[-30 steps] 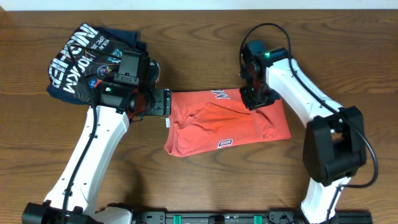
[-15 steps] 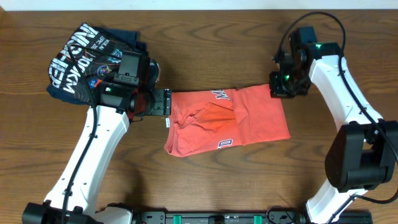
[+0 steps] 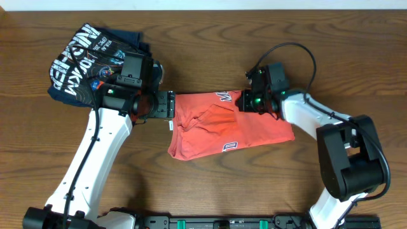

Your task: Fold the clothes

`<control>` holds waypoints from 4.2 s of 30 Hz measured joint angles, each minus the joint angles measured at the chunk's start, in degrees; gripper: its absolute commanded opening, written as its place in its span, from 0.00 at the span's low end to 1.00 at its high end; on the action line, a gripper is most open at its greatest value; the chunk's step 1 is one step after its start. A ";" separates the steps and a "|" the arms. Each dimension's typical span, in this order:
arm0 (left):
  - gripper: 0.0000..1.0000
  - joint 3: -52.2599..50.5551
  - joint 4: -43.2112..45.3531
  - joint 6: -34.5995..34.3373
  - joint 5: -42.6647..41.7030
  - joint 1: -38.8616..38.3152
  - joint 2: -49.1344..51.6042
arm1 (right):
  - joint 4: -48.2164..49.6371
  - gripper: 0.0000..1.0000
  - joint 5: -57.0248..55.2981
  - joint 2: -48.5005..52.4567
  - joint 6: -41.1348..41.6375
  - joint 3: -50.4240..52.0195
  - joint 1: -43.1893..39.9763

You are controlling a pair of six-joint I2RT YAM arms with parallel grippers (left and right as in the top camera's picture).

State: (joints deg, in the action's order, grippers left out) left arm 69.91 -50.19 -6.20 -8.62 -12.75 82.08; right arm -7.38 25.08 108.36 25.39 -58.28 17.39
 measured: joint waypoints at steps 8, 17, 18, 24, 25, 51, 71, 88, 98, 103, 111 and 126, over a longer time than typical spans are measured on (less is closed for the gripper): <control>0.80 0.00 -0.57 0.00 -2.03 0.00 0.00 | -6.73 0.05 1.14 -2.03 1.05 -0.59 -2.58; 0.80 -0.59 8.09 0.00 -16.33 -6.34 0.85 | -35.60 0.10 0.04 -18.47 -6.71 -5.73 -16.63; 0.80 -1.05 10.80 -0.22 -17.81 -8.02 1.31 | -38.14 0.09 -0.66 -19.30 -7.02 -5.79 -18.34; 0.73 -3.69 26.88 -3.43 -23.30 -20.83 10.93 | -40.85 0.06 -2.60 -17.42 -8.66 -3.52 -22.53; 0.68 -3.93 29.09 -4.00 -23.71 -22.67 13.27 | -40.70 0.04 -2.58 -16.70 -9.01 -2.75 -22.47; 0.51 -4.63 19.52 -11.82 -24.98 -18.43 18.36 | -34.29 0.01 -6.25 -10.05 -8.04 7.02 -23.08; 0.91 -12.02 9.77 -9.86 -16.72 -0.44 8.31 | -30.45 0.04 3.87 -22.93 -17.11 4.68 -20.46; 0.92 -15.65 22.29 -5.95 -30.56 2.91 20.35 | -27.63 0.01 -2.86 -8.46 -14.27 4.76 -15.43; 0.63 -14.69 26.69 -4.15 -38.58 2.69 24.98 | -27.61 0.01 -2.93 -8.46 -14.27 4.76 -15.43; 0.50 -14.97 27.26 -4.02 -39.17 2.67 25.77 | -27.56 0.01 -3.02 -8.46 -14.27 4.76 -15.43; 0.40 -15.87 28.98 -3.87 -41.13 2.51 26.97 | -27.69 0.01 -3.04 -8.46 -14.27 4.76 -15.43; 0.95 -14.60 19.37 -2.71 -42.82 14.05 24.41 | -27.93 0.01 -3.04 -8.46 -14.27 4.76 -15.43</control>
State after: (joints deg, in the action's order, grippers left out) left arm 55.31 -30.83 -8.91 -51.44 1.30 106.50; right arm -35.31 22.04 99.90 11.11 -53.52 1.96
